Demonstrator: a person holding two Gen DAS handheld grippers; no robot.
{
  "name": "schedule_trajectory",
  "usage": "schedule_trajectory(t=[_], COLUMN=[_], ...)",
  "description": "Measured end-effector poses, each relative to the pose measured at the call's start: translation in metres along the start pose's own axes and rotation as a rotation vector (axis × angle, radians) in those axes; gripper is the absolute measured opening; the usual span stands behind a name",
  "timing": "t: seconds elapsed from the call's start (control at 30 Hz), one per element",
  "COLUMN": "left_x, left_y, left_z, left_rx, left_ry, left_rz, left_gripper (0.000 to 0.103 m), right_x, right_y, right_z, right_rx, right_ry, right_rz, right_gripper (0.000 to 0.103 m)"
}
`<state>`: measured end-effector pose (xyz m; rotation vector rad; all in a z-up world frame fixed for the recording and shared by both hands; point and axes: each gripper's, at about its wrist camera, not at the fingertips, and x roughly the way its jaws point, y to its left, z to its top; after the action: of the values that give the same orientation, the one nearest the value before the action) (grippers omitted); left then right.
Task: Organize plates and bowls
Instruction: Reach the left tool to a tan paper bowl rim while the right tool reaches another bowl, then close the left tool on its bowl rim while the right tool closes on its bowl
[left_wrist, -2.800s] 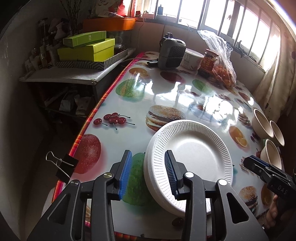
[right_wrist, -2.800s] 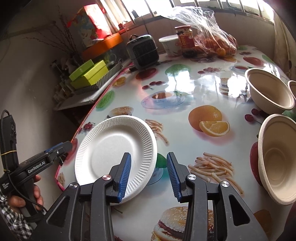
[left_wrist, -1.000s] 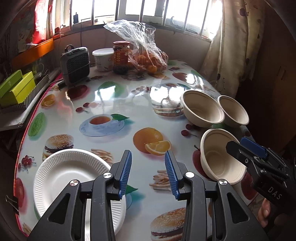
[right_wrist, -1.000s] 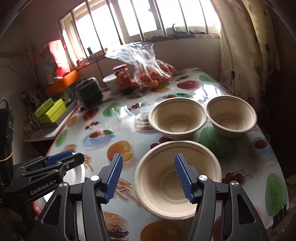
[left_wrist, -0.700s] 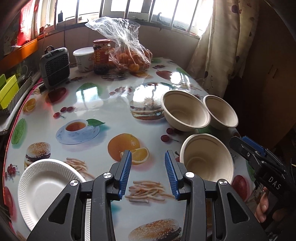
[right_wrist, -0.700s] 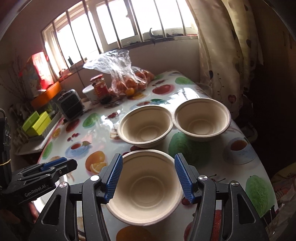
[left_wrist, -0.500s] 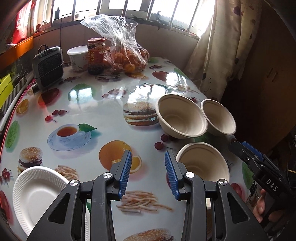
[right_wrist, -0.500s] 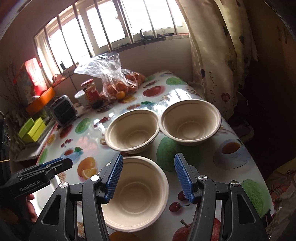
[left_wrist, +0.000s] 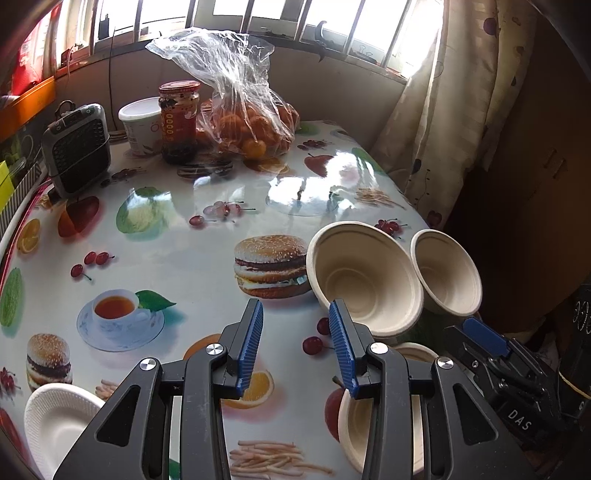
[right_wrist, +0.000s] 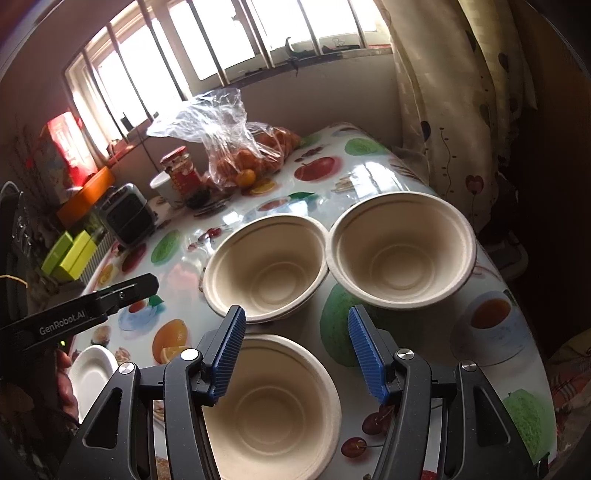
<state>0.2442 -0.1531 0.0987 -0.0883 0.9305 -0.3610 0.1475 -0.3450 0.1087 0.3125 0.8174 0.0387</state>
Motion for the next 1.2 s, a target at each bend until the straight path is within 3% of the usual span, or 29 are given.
schedule_trajectory(t=[0.33,0.6,0.77,0.97,1.2], left_x=[0.034,0.057,0.065,0.076,0.082], left_y=[0.003,0.002,0.003,0.001,-0.002], left_z=[0.028,0.033,0.037,0.039,0.039], left_rx=[-0.020,-0.008,-0.015,-0.027,-0.023], left_ry=[0.030,0.066,0.079,0.105,0.116], left_rz=[0.002,0.026,0.016,-0.014,-0.030], left_gripper=[0.039,0.039,0.038,0.032,0.018], right_x=[0.029,0.044,0.051,0.054,0.058], right_y=[-0.003,-0.008,-0.009,-0.011,-0.012], right_z=[0.009,0.012,0.013,0.014,0.015], right_rx=[0.010,0.035,0.045,0.052,0.062], right_ry=[0.043,0.068,0.078,0.077,0.083], right_rz=[0.046,0.067,0.072,0.060,0.060], right_gripper=[0.050,0.041,0.041,0.033,0.028])
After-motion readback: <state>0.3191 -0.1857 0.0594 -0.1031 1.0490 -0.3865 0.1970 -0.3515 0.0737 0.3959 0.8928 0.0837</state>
